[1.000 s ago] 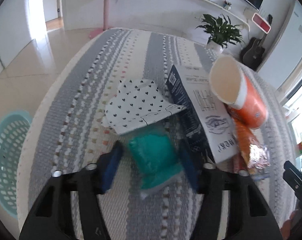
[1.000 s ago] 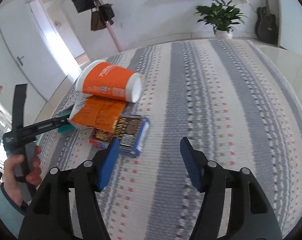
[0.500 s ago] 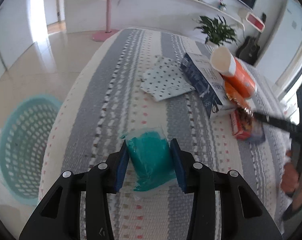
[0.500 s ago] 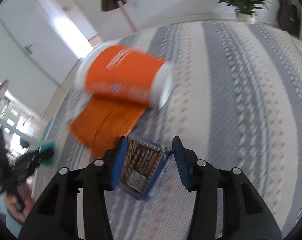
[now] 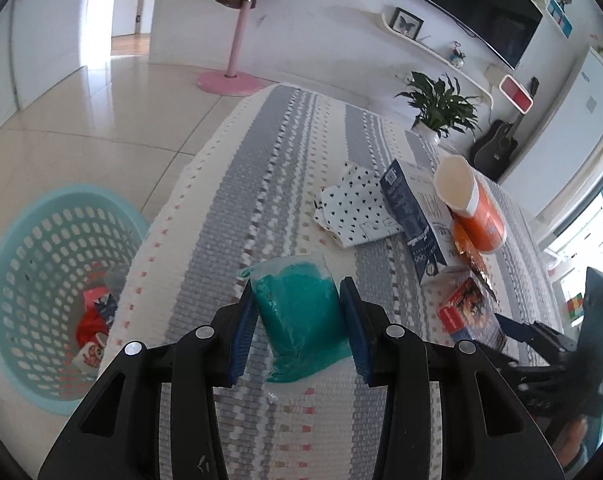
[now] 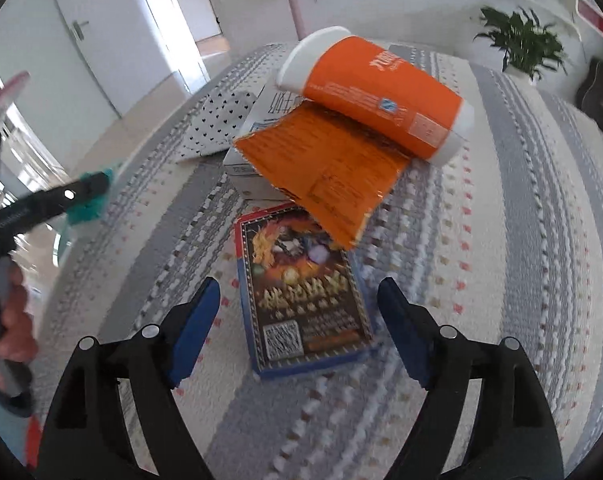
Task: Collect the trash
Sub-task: 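Drop the teal sponge into the basket while the right tool drops the card box in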
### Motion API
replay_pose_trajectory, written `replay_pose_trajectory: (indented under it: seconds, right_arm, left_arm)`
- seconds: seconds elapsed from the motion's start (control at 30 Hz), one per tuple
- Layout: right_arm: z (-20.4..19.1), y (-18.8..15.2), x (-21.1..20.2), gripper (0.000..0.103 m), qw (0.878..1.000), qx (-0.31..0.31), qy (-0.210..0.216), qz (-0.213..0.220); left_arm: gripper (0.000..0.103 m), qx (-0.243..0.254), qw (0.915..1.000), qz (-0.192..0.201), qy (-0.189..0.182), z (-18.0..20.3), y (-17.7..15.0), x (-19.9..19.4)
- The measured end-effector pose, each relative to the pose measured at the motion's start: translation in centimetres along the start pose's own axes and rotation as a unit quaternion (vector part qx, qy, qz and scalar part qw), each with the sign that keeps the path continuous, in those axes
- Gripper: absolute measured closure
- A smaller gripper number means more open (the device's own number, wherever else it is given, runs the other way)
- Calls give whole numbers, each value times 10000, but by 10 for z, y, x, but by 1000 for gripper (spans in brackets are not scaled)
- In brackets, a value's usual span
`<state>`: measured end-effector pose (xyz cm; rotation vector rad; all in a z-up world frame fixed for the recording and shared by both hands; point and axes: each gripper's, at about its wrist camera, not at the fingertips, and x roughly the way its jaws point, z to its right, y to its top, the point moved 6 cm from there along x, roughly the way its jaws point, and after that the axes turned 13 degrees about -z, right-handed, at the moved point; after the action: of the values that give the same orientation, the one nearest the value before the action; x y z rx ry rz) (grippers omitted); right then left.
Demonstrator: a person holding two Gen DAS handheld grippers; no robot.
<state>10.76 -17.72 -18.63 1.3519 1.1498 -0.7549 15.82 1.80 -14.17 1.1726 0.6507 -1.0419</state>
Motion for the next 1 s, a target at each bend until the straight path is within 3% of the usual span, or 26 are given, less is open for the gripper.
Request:
replay_pose_trajectory:
  seconds: [0.03,0.07,0.1,0.2,0.3,0.43,0.57,0.67,0.87,1.0]
  right_arm:
    - [0,1,1,28,9999,-38,-122,8]
    - [-4,1,2,39,9995,-112,-306,32]
    - [-7,1,3,42,9991,-169,-392,41]
    - [-20,0,-1,43,9983,-327,-450,147]
    - [-39,2,-19,43,9978,-467,-264,395]
    - [-83,23,-61,43,9943,-702,75,803]
    - [-140,50,-99,43,9868,-1073,311,1170]
    - [-185,74,-108,43,9827,-1278,477,1254]
    - [-254,110,-72,43,9859,-1240,805,782]
    - [-281,116,-38,42,9880,-1256,774,449]
  left_arm:
    - [63,-12,10000,35,11,0,1,-2]
    - [63,-13,10000,63,8,-3,1,-5]
    - [63,-20,9999,100,1,-5,2,-8]
    - [63,-83,9997,205,-61,-8,4,-17]
    - [63,-192,9989,425,-93,-11,8,-36]
    - [63,-457,9927,1111,-131,-33,21,-88]
    - [63,-684,9825,1716,227,-71,23,-133]
    - [63,-944,9756,1922,480,-106,18,-153]
    - [63,-1510,9664,1821,1006,-180,3,-163]
    - [63,-1767,9680,1474,999,-207,1,-148]
